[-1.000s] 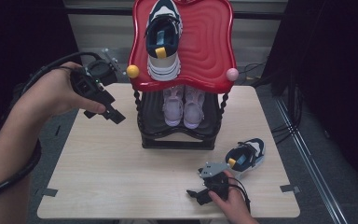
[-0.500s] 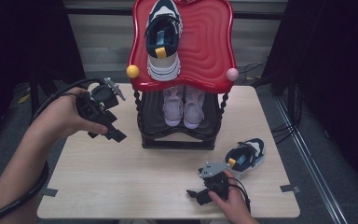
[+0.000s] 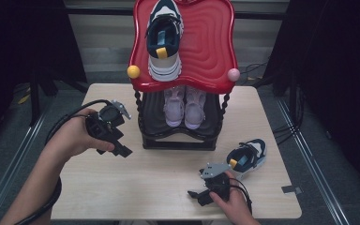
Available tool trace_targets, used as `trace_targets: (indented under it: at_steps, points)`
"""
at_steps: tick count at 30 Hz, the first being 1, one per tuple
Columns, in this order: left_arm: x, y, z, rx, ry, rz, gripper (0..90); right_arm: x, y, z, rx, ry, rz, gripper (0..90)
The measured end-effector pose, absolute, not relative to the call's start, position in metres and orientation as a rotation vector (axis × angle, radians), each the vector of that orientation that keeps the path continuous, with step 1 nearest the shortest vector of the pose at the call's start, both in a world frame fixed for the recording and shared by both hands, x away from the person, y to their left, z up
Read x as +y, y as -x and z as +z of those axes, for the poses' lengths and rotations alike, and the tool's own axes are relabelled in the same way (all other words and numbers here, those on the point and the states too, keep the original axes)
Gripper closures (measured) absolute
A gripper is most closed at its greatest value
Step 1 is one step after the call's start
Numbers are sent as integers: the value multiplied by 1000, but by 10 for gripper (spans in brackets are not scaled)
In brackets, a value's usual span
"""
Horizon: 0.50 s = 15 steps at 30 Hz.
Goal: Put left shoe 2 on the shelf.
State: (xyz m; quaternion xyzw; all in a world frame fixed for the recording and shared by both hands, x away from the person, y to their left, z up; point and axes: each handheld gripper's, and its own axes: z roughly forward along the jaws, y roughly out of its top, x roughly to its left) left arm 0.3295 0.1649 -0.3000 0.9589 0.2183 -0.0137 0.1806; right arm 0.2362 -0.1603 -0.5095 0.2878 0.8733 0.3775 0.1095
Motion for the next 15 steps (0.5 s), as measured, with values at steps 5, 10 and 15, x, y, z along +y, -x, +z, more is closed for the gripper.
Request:
trace_targets:
  at_steps: [5, 10, 15]
  points:
    - [164, -330, -320, 613, -2702, -52, 285, -160, -236, -510, 2567, -847, 1110, 113]
    - [163, -329, -340, 620, -2681, -64, 284, -160, -236, -510, 2566, -847, 1112, 113]
    - [161, -327, -363, 615, -2663, -69, 283, -160, -236, -510, 2566, -846, 1112, 113]
